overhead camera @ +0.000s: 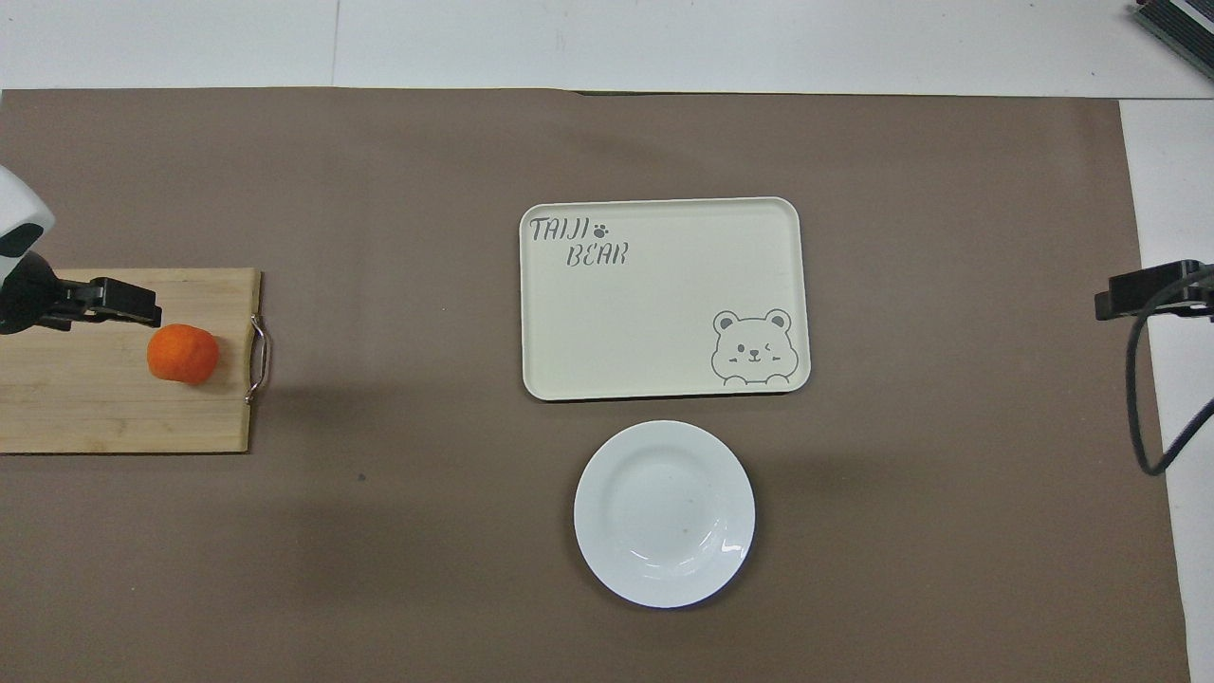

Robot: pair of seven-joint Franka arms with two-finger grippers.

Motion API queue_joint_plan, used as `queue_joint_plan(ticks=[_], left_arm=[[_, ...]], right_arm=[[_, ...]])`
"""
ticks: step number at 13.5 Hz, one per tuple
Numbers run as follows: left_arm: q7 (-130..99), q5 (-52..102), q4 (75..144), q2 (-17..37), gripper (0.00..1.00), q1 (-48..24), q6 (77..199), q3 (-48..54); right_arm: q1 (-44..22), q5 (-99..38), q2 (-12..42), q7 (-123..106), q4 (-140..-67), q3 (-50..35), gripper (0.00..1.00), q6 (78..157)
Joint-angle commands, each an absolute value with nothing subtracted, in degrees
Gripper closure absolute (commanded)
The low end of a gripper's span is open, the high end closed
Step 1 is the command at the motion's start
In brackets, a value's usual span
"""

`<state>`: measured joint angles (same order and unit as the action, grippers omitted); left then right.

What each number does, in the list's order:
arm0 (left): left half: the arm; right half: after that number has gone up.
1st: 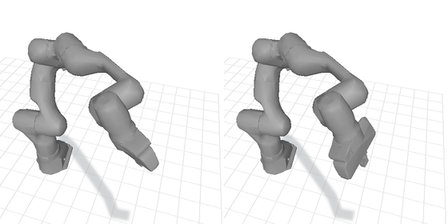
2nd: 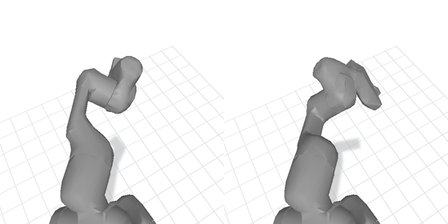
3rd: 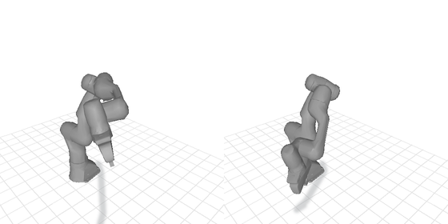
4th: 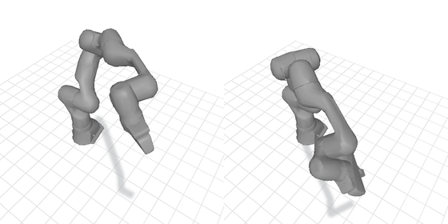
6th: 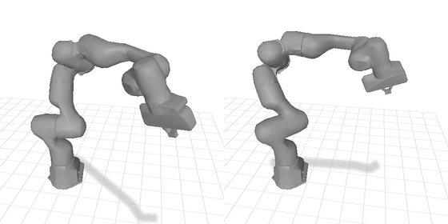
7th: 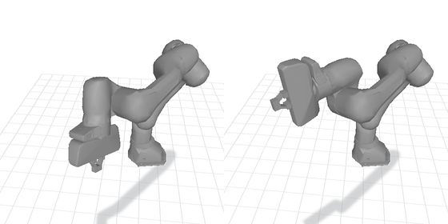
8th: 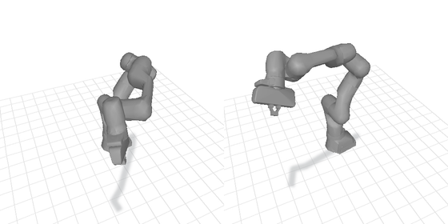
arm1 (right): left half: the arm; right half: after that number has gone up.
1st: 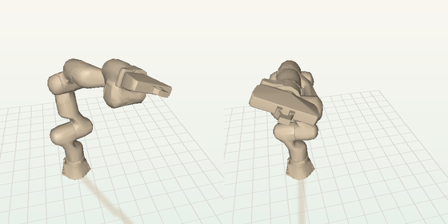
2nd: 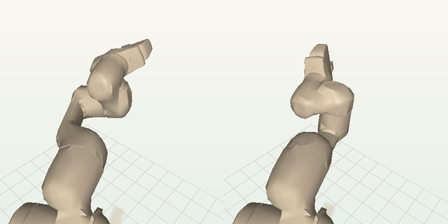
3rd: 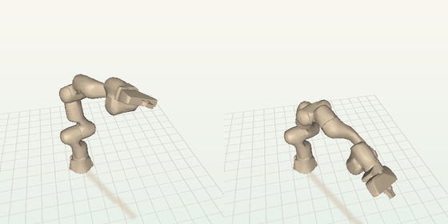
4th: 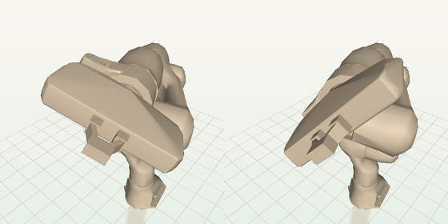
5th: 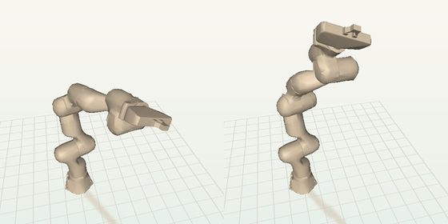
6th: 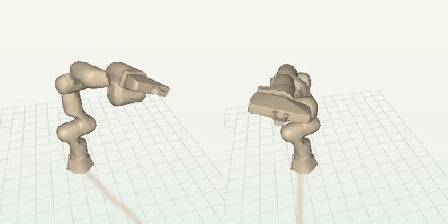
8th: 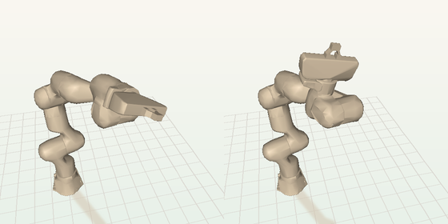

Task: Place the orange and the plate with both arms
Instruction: 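Lower the left gripper over the orange on the cutting board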

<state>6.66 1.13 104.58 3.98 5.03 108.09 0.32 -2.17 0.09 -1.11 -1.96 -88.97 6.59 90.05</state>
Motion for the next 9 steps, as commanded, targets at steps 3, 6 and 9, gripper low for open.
queue_joint_plan(ticks=[3,6,9], left_arm=[[7.56,0.88,108.10,5.53,0.00,6.76,113.02,0.62],[7.65,0.79,110.56,6.85,0.00,8.08,116.79,0.62],[7.47,0.79,113.37,7.47,0.00,8.17,121.10,0.62]], right_arm=[[-2.11,1.05,-1.58,-3.08,-89.47,6.59,0.00,89.74],[-2.11,1.05,-1.58,-3.16,-89.47,6.59,0.00,89.74],[-2.11,1.05,-1.58,-3.16,-89.47,6.59,0.00,89.74]])
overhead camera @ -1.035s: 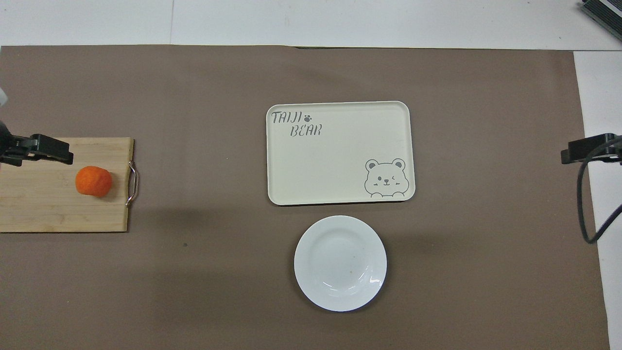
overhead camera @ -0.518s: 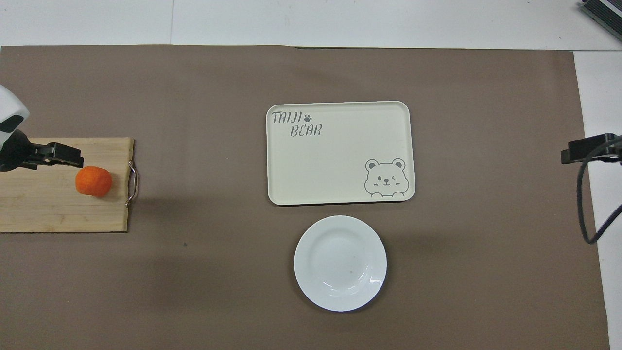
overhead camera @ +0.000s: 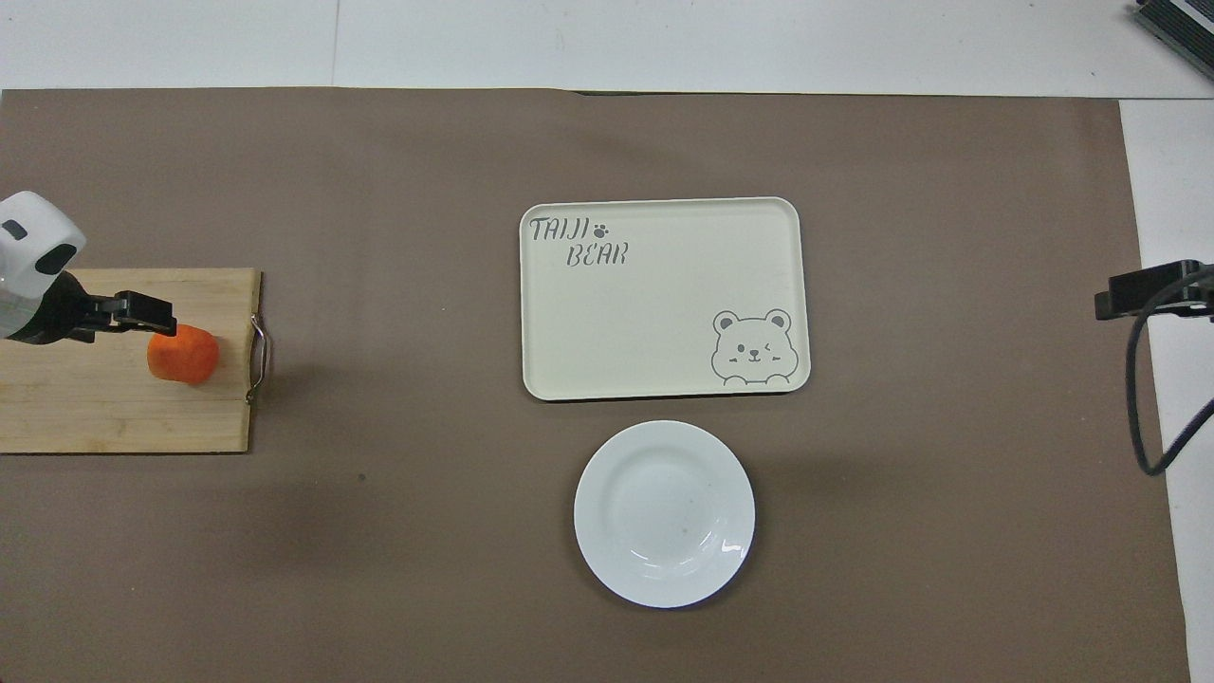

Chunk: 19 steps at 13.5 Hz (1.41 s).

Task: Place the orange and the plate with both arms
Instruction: 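Lower the left gripper over the orange on the cutting board, then close the left gripper around the orange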

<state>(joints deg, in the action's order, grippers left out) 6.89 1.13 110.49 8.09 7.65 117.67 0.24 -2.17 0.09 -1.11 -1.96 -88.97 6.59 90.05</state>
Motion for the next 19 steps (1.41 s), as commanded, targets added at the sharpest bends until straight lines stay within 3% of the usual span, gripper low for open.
queue_joint_plan(ticks=[1,5,15,16,17,18,19], left_arm=[[7.47,0.88,113.73,8.78,0.00,8.17,122.59,0.62],[7.30,0.88,113.82,11.77,0.00,8.61,124.54,0.70],[6.77,0.97,118.39,13.45,0.00,8.79,128.67,0.70],[7.12,0.88,118.30,13.45,0.11,8.79,128.67,0.70],[7.90,0.97,118.21,13.45,0.90,8.79,128.41,0.70],[8.00,0.88,117.86,13.45,1.00,8.88,128.15,0.70],[8.00,0.88,117.51,13.53,1.00,8.88,127.80,0.70]], right_arm=[[-2.11,1.05,-1.58,-3.08,-89.47,6.59,0.00,89.74],[-2.11,1.05,-1.58,-3.16,-89.47,6.59,0.00,89.74],[-2.11,1.05,-1.58,-3.16,-89.47,6.59,0.00,89.74],[-2.11,1.05,-1.58,-3.16,-89.47,6.59,0.00,89.74],[-2.11,1.05,-1.58,-3.16,-89.47,6.59,0.00,89.74],[-2.11,1.05,-1.58,-3.16,-89.47,6.59,0.00,89.74],[-2.11,1.05,-1.58,-3.08,-89.47,6.59,0.00,89.74]])
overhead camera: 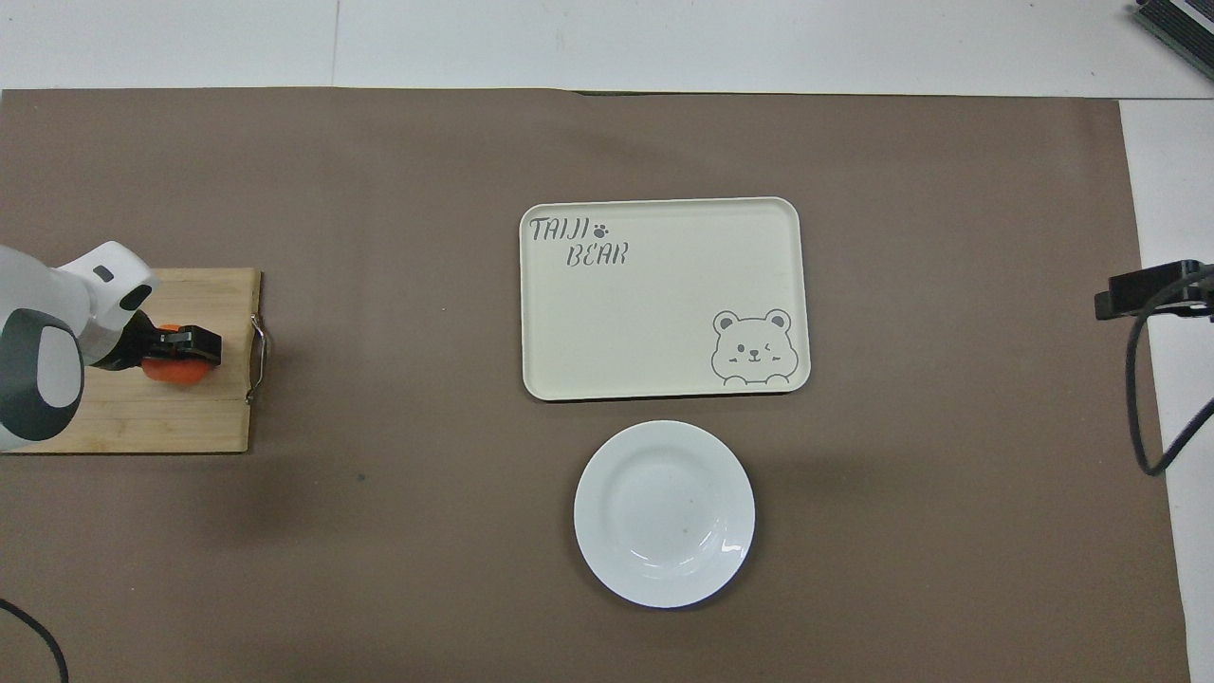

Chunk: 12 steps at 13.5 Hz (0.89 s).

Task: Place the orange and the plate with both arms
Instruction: 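Close the left gripper around the orange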

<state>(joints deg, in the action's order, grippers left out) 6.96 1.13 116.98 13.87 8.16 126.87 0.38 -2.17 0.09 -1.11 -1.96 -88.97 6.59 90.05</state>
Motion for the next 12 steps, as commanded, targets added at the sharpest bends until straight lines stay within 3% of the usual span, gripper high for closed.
queue_joint_plan(ticks=[1,12], left_arm=[[8.00,0.97,117.42,13.54,1.00,8.88,127.62,0.70],[2.47,2.55,104.86,10.91,1.00,6.16,109.96,1.85]], right_arm=[[-2.11,1.05,-1.58,-3.08,-89.47,6.59,0.00,89.74],[-2.11,1.05,-1.58,-3.08,-89.47,6.59,0.00,89.74]])
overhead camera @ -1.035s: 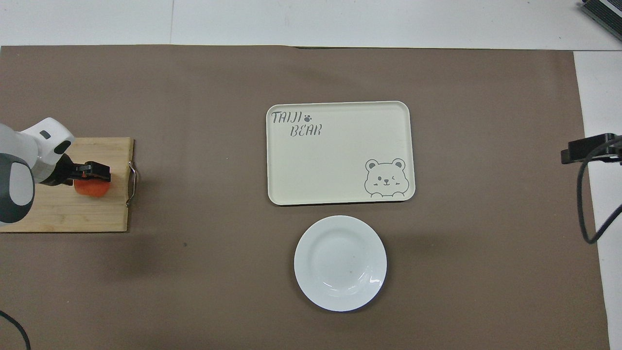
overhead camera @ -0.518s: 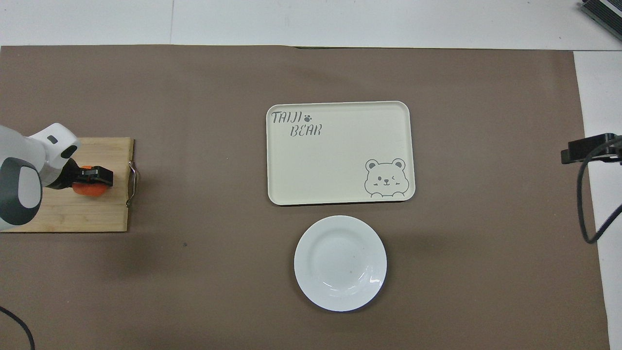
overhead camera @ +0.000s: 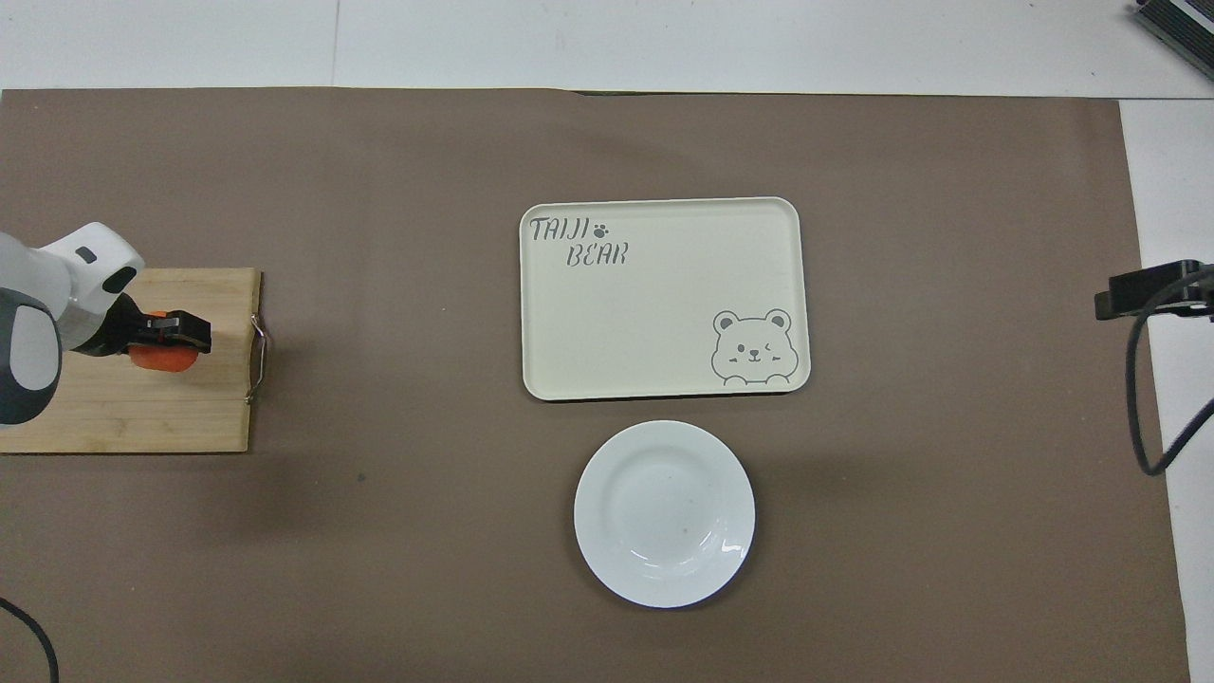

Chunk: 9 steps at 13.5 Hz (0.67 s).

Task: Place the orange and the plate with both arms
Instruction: 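Close the left gripper around the orange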

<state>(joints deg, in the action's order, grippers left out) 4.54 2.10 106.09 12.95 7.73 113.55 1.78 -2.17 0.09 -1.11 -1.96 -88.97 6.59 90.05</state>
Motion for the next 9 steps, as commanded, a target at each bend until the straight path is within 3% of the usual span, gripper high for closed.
queue_joint_plan(ticks=[1,9], left_arm=[[2.03,2.37,104.77,9.51,1.00,5.20,108.82,1.85],[-5.19,2.11,104.59,0.62,1.00,-1.67,102.66,1.93]], right_arm=[[-2.11,1.05,-1.58,-3.16,-89.47,6.59,0.00,89.74],[-2.11,1.05,-1.58,-3.16,-89.47,6.59,0.00,89.74]])
